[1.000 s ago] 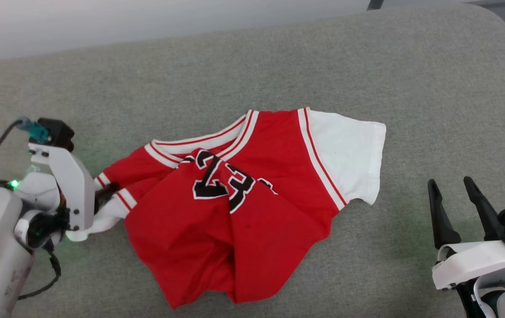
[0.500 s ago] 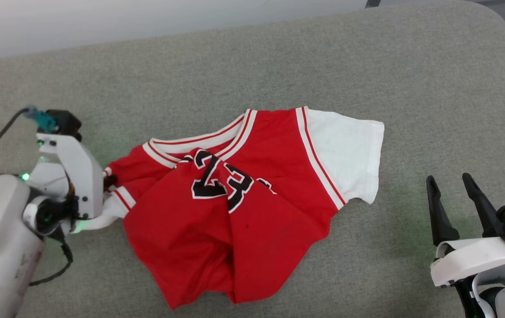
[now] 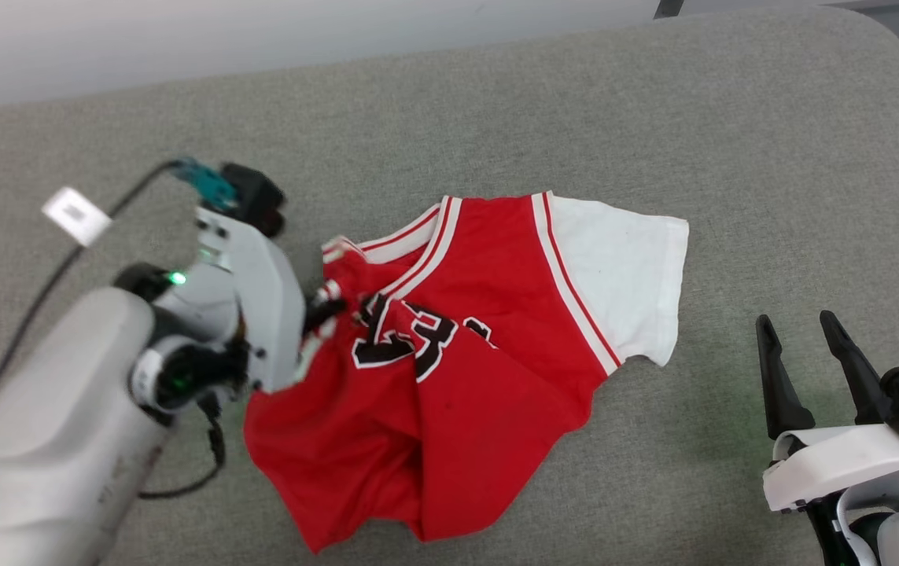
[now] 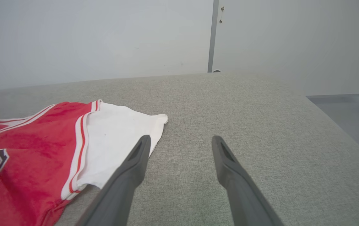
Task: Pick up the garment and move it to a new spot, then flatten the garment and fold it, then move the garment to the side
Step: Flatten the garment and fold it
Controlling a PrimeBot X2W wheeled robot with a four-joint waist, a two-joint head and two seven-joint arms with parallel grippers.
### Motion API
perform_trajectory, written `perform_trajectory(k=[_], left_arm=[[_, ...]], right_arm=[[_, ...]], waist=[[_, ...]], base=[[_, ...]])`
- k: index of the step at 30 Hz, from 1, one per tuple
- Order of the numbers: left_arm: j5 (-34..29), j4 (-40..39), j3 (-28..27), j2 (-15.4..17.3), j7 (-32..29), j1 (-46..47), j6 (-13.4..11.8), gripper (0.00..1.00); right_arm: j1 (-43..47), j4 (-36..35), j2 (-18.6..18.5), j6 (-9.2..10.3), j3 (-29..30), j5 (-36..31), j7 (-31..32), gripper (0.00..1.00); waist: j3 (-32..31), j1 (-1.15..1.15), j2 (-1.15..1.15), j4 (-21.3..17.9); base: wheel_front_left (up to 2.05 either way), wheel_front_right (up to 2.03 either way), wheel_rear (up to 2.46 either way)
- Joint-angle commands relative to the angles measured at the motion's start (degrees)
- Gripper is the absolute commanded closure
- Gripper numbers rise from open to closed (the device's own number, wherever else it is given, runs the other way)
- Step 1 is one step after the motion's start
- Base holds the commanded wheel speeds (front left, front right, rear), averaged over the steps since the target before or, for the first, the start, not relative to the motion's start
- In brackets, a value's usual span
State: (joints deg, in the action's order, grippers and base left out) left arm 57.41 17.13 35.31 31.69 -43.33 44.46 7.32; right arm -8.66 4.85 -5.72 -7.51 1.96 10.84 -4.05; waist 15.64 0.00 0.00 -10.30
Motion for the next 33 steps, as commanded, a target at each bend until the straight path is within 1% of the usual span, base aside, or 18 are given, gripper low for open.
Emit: perform_trajectory(k=[1, 3, 5, 6, 12, 18, 23, 28, 31, 33], left_arm=[[0.4, -0.8, 0.5, -0.2, -0.5, -1.1, 0.1, 0.86], [-0.1, -2.0, 1.2, 0.3, -1.4, -1.6, -0.3, 0.63], [-0.6, -2.8, 1.7, 0.6, -1.3, -2.3, -0.5, 0.23], [-1.0, -2.9, 1.8, 0.8, -1.1, -2.5, -0.5, 0.00], [-1.4, -3.6, 0.9, 2.4, -0.4, -2.5, -0.9, 0.00], [-0.1, -5.7, -1.5, 4.5, -0.1, -1.4, -1.9, 0.00], [-1.5, -6.1, -2.9, 6.4, 1.1, -0.3, -2.8, 0.00], [-3.8, -3.2, -3.7, 7.7, 4.1, -0.1, -3.8, 0.00], [-4.7, -0.1, -3.3, 8.0, 4.7, -0.7, -3.6, 0.00], [-4.3, 1.8, -3.1, 7.6, 4.8, -1.2, -3.5, 0.00]], right_arm=[[-0.1, 0.1, 0.1, 0.04, 0.1, 0.3, -0.3, 0.00], [-0.3, 0.3, 0.2, 0.04, 0.1, 0.4, -0.5, 0.00], [-0.5, 0.5, 0.3, 0.04, 0.1, 0.5, -0.5, 0.00], [-0.6, 0.6, 0.3, 0.04, 0.1, 0.5, -0.6, 0.00], [-0.8, 1.0, 0.4, 0.04, 0.2, 0.6, -1.0, 0.00], [-0.5, 1.2, 0.4, 0.04, 0.3, 0.6, -1.4, 0.00], [-0.6, 1.2, 0.2, 0.04, 0.0, 0.7, -1.5, 0.00], [-0.8, 1.2, -0.1, 0.04, -0.3, 0.8, -1.4, 0.00], [-0.8, 1.0, -0.2, 0.04, -0.5, 0.7, -1.3, 0.00], [-0.6, 1.0, -0.2, 0.04, -0.5, 0.8, -1.2, 0.00]], waist=[[0.1, 0.00, 0.00, 0.0], [0.3, 0.00, 0.00, 0.0], [0.4, 0.00, 0.00, 0.0], [0.5, 0.00, 0.00, 0.0], [0.4, 0.00, 0.00, 0.0], [0.0, 0.00, 0.00, 0.0], [0.2, 0.00, 0.00, -0.3], [0.6, 0.00, 0.00, -0.9], [0.8, 0.00, 0.00, -1.4], [0.9, 0.00, 0.00, -1.6]], base=[[0.00, 0.00, 0.00], [0.00, 0.00, 0.00], [0.00, 0.00, 0.00], [0.00, 0.00, 0.00], [0.00, 0.00, 0.00], [0.00, 0.00, 0.00], [0.00, 0.00, 0.00], [0.00, 0.00, 0.00], [0.00, 0.00, 0.00], [0.00, 0.00, 0.00]])
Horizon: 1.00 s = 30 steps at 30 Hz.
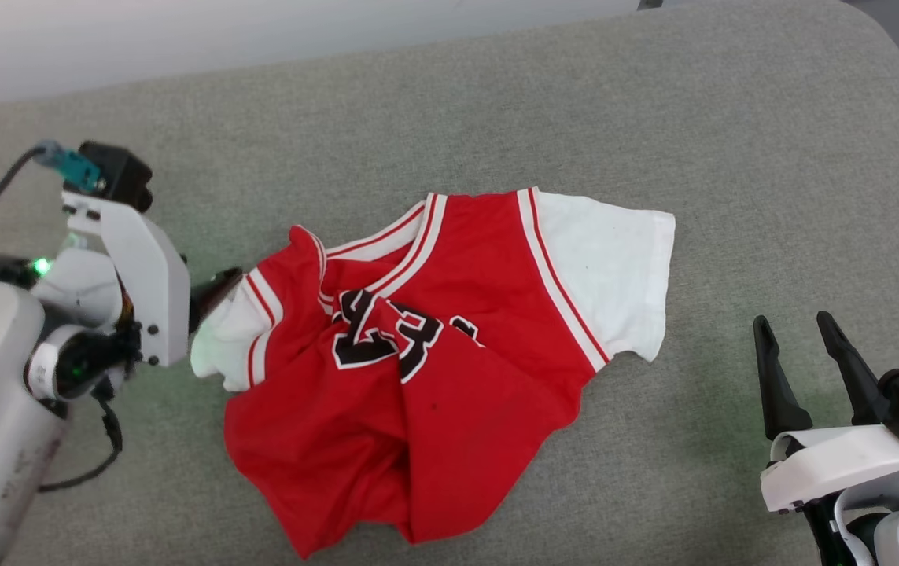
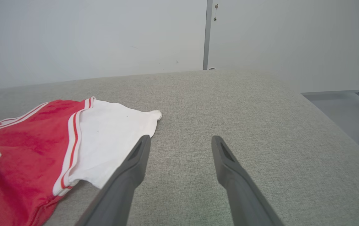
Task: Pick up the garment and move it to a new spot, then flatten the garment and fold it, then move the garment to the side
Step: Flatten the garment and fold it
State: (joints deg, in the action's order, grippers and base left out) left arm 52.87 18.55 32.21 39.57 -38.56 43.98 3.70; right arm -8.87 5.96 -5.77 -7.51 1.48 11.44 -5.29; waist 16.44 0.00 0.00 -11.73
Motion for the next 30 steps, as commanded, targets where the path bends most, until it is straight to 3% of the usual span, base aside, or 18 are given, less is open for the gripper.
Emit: perform_trajectory(k=[1, 9, 10, 11, 18, 30], left_arm=[[1.1, 1.3, -0.1, -0.9, 0.0, -1.0, 0.2, 0.00], [-0.1, 6.6, 2.3, -2.1, -1.3, -0.5, 0.6, 0.00], [0.0, 7.3, 2.6, -2.3, -1.7, -0.5, 0.6, 0.53], [0.2, 7.9, 2.8, -2.6, -1.8, -0.4, 0.8, 0.99], [2.1, 10.0, 0.8, -2.6, -0.5, 0.3, 0.2, 1.00], [0.9, 8.5, -1.7, 2.6, 1.5, -1.7, -3.6, 1.00]], right_arm=[[-0.3, -0.2, -0.2, 0.04, 0.0, 0.1, 0.1, 0.00], [-0.1, -0.5, -0.2, 0.04, 0.4, 0.0, 0.3, 0.00], [-0.2, -0.6, -0.2, 0.04, 0.4, 0.0, 0.3, 0.00], [-0.3, -0.6, -0.2, 0.04, 0.3, -0.1, 0.4, 0.00], [-0.3, -0.4, -0.2, 0.04, 0.8, -0.2, 0.3, 0.00], [0.7, -1.0, -0.5, 0.04, 1.5, -0.5, 1.0, 0.00]], waist=[[0.1, 0.00, 0.00, -0.2], [0.5, 0.00, 0.00, -0.3], [0.6, 0.00, 0.00, -0.2], [0.6, 0.00, 0.00, -0.2], [0.2, 0.00, 0.00, 0.4], [-1.7, 0.00, 0.00, 3.9]], base=[[0.00, 0.00, 0.00], [0.00, 0.00, 0.00], [0.00, 0.00, 0.00], [0.00, 0.00, 0.00], [0.00, 0.00, 0.00], [0.00, 0.00, 0.00]])
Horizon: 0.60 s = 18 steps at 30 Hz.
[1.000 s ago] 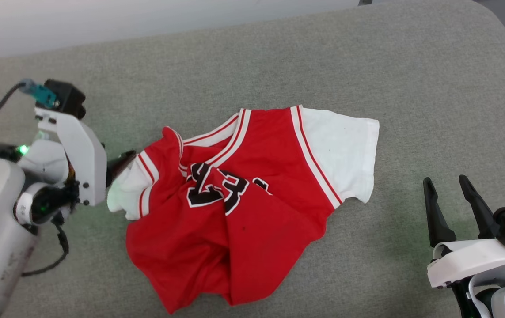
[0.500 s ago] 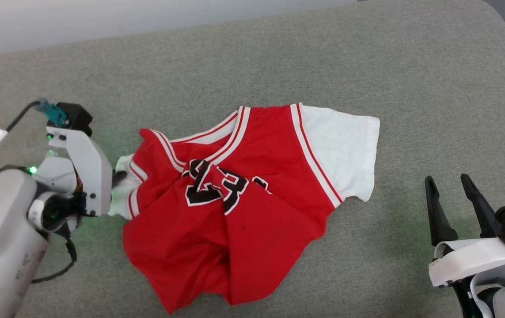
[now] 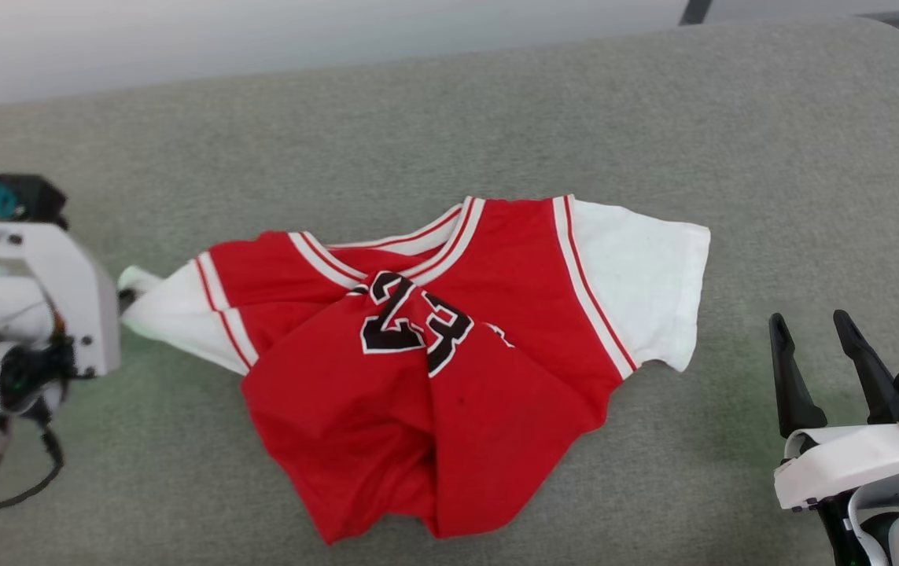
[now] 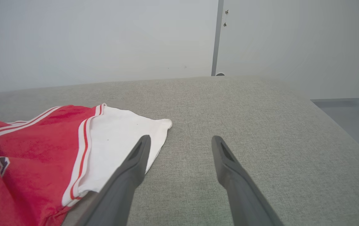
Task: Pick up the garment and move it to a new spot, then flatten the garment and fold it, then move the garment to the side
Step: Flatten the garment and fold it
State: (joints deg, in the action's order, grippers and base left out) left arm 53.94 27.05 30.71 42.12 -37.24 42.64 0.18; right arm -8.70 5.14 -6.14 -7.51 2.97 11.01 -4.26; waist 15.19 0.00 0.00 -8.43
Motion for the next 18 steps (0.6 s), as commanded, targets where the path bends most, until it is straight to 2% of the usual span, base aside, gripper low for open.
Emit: perform_trajectory(k=[1, 7, 13, 14, 15, 16, 18], left_arm=[[-0.3, -0.1, -0.2, 0.5, 0.2, -0.8, -0.5, 1.00], [-0.4, 0.0, -0.7, 2.8, 0.1, -4.4, -3.8, 1.00], [0.6, 0.7, -0.7, 2.5, 0.2, -7.5, -5.6, 1.00], [0.7, 0.7, -0.8, 2.4, 0.6, -7.7, -5.4, 0.66], [0.7, 0.6, -1.0, 2.4, 1.3, -7.9, -5.3, 0.13], [0.8, 0.7, -1.2, 2.3, 1.9, -8.1, -5.4, 0.00], [1.1, 0.5, -1.6, 2.0, 3.1, -8.3, -5.1, 0.00]], right_arm=[[0.6, -0.2, -0.2, 0.04, 0.1, -0.1, 0.0, 0.00], [1.0, -0.4, -0.3, 0.04, 0.3, -0.2, 0.5, 0.00], [1.0, -0.7, -0.4, 0.04, 0.4, -0.2, 1.1, 0.00], [1.1, -0.7, -0.3, 0.04, 0.3, -0.2, 1.1, 0.00], [1.1, -0.7, -0.3, 0.04, 0.2, -0.2, 1.1, 0.00], [1.2, -0.7, -0.3, 0.04, 0.1, -0.2, 1.1, 0.00], [1.3, -0.7, -0.4, 0.04, 0.1, -0.2, 1.3, 0.00]], waist=[[-0.6, 0.00, 0.00, 0.9], [-1.3, 0.00, 0.00, 2.1], [-2.0, 0.00, 0.00, 2.6], [-2.1, 0.00, 0.00, 2.7], [-2.3, 0.00, 0.00, 2.7], [-2.6, 0.00, 0.00, 2.7], [-3.2, 0.00, 0.00, 2.8]], base=[[0.00, 0.00, 0.00], [0.00, 0.00, 0.00], [0.00, 0.00, 0.00], [0.00, 0.00, 0.00], [0.00, 0.00, 0.00], [0.00, 0.00, 0.00], [0.00, 0.00, 0.00]])
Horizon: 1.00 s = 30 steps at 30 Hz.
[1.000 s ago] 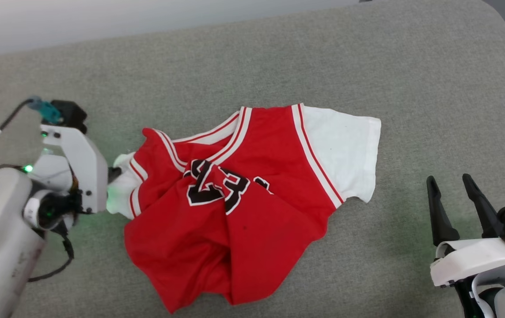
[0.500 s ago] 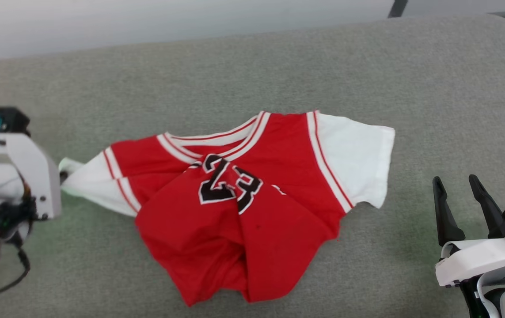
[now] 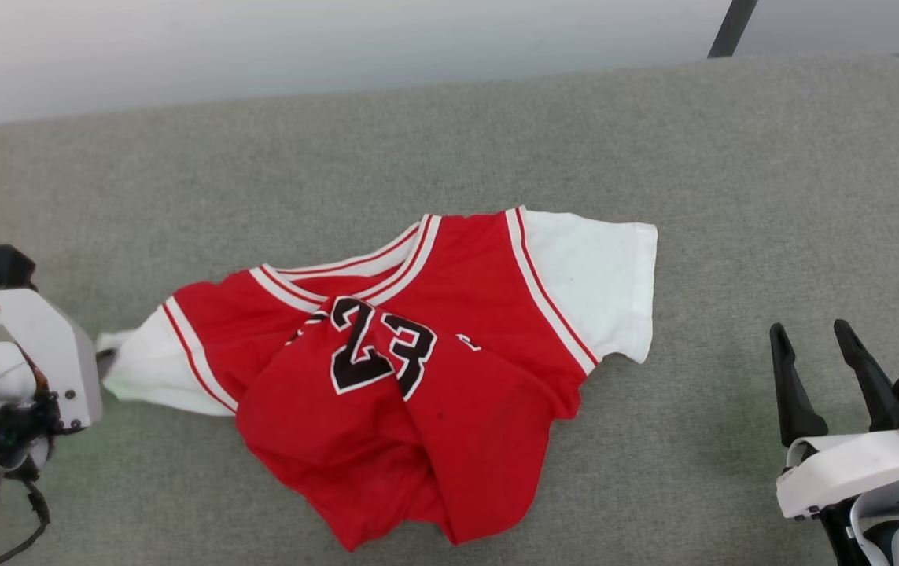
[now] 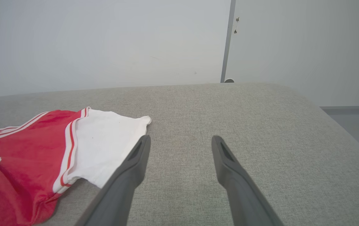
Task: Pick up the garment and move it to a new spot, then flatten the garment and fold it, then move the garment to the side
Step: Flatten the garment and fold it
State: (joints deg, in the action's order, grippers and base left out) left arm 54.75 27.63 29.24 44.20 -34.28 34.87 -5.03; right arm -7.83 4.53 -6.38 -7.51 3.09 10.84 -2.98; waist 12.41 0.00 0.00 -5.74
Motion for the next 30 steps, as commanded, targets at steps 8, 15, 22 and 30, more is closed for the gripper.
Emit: perform_trajectory(k=[8, 15, 22, 30], left_arm=[[1.1, -4.1, -2.6, -0.1, 7.9, -3.8, 1.4, 0.00], [-0.3, -9.6, -4.6, 0.3, 18.6, -10.8, 1.2, 0.00], [-1.4, -14.7, -6.7, 0.4, 28.9, -18.8, 0.2, 0.00], [-2.6, -19.2, -9.4, 0.1, 40.6, -28.0, -0.8, 0.00]], right_arm=[[2.4, 0.0, -0.6, 0.04, -0.2, -0.1, 0.6, 0.00], [4.9, -0.4, -1.3, 0.04, -0.7, 0.4, 2.4, 0.00], [6.8, -1.3, -1.7, 0.04, -1.2, 0.7, 4.2, 0.00], [8.3, -2.0, -1.6, 0.04, -1.3, 0.9, 4.9, 0.00]], waist=[[-5.3, 0.00, 0.00, 0.7], [-10.2, 0.00, 0.00, 2.3], [-13.4, 0.00, 0.00, 4.9], [-15.2, 0.00, 0.00, 8.0]], base=[[0.00, 0.00, 0.00], [0.00, 0.00, 0.00], [0.00, 0.00, 0.00], [0.00, 0.00, 0.00]])
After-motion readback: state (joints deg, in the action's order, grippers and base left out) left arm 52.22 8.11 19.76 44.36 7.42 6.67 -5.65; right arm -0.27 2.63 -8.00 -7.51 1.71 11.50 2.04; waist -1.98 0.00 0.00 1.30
